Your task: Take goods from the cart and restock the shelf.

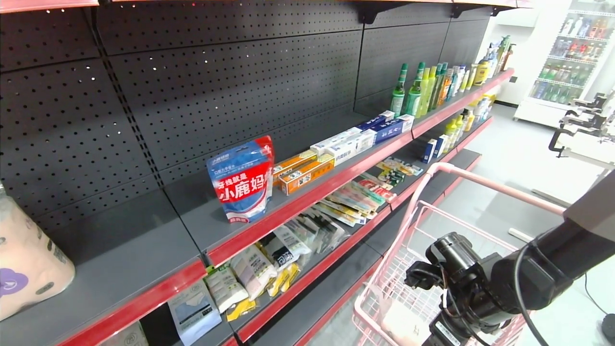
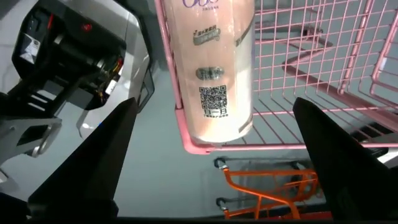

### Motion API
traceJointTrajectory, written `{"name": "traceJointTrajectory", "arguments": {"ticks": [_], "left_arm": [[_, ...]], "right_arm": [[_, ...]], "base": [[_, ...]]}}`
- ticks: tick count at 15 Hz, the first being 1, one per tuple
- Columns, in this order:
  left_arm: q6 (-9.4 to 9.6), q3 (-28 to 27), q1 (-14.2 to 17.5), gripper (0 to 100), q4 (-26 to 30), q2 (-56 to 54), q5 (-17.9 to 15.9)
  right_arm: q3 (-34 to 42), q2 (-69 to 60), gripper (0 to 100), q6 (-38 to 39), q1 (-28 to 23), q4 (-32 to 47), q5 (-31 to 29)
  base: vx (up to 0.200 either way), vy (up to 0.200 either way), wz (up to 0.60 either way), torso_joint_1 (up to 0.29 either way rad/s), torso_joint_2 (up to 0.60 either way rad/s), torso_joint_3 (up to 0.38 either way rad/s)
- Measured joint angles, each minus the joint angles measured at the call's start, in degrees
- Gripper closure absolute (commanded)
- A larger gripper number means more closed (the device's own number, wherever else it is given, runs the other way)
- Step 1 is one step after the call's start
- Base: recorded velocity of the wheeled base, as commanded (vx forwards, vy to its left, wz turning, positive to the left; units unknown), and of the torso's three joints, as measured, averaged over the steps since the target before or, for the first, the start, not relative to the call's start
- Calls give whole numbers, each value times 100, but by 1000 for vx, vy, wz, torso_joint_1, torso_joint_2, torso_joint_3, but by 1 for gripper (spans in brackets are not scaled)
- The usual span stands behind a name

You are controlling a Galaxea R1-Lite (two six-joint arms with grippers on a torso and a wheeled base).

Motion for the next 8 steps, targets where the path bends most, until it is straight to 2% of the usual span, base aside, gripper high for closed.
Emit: {"name": "traceJointTrajectory", "arguments": {"ticks": [8], "left_arm": [[2,0,-2,0,0,0,0]], "right_arm": [[-102,63,0,16,168,-2,16]], "base": [[0,0,0,-148,339,187]]}}
